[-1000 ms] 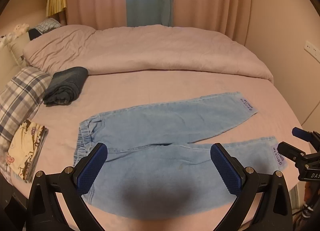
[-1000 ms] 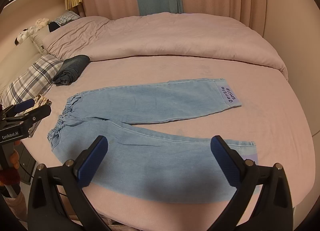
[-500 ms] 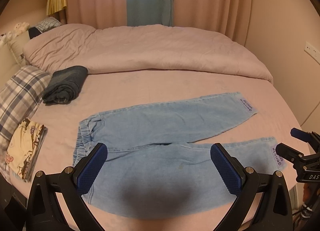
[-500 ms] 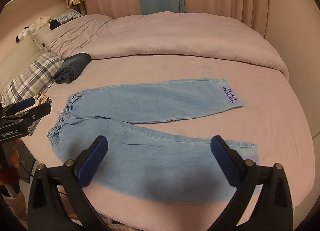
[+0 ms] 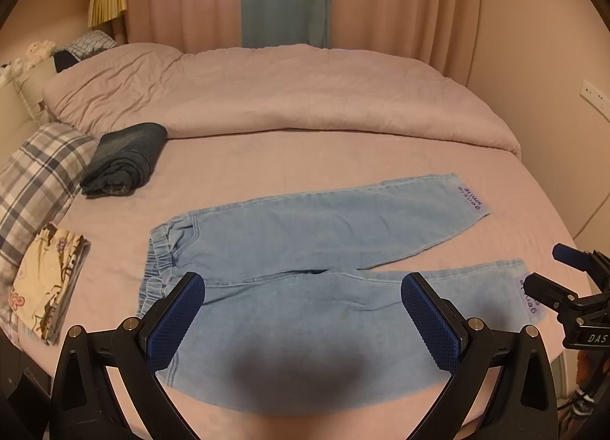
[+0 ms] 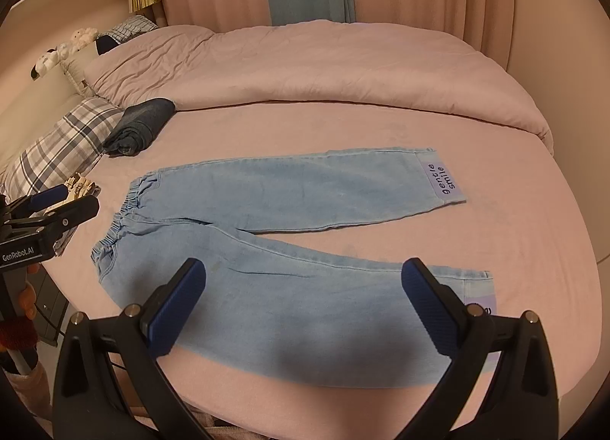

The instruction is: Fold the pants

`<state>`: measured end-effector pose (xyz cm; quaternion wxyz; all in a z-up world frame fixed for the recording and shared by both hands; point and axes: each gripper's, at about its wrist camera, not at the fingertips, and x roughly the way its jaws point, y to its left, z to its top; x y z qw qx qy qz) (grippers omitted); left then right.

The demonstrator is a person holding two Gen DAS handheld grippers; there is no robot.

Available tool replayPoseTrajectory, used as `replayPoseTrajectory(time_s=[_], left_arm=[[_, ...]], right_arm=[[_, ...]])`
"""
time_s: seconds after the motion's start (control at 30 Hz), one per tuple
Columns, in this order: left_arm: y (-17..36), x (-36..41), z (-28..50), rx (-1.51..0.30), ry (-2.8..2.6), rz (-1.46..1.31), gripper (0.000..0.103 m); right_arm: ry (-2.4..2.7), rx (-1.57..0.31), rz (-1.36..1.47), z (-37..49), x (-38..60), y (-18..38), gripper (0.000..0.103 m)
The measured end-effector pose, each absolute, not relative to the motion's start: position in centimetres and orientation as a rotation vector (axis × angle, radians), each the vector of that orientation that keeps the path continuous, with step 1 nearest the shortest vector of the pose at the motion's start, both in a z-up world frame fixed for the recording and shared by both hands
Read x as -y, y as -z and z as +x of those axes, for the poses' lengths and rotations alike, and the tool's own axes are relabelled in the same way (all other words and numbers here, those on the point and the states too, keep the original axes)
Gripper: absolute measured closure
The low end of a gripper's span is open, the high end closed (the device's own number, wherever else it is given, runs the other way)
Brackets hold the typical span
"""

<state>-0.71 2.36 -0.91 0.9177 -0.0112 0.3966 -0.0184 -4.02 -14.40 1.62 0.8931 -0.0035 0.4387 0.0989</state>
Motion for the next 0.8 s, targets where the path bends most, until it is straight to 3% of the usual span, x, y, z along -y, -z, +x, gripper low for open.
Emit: replayPoseTrajectory(time_s=[0.8], left_arm=[[1.0, -2.18, -0.78, -0.823, 0.045, -0.021, 0.0]], right_arm=[[-0.211, -0.918, -0.004, -4.0, 14.34, -1.49, 0.0]])
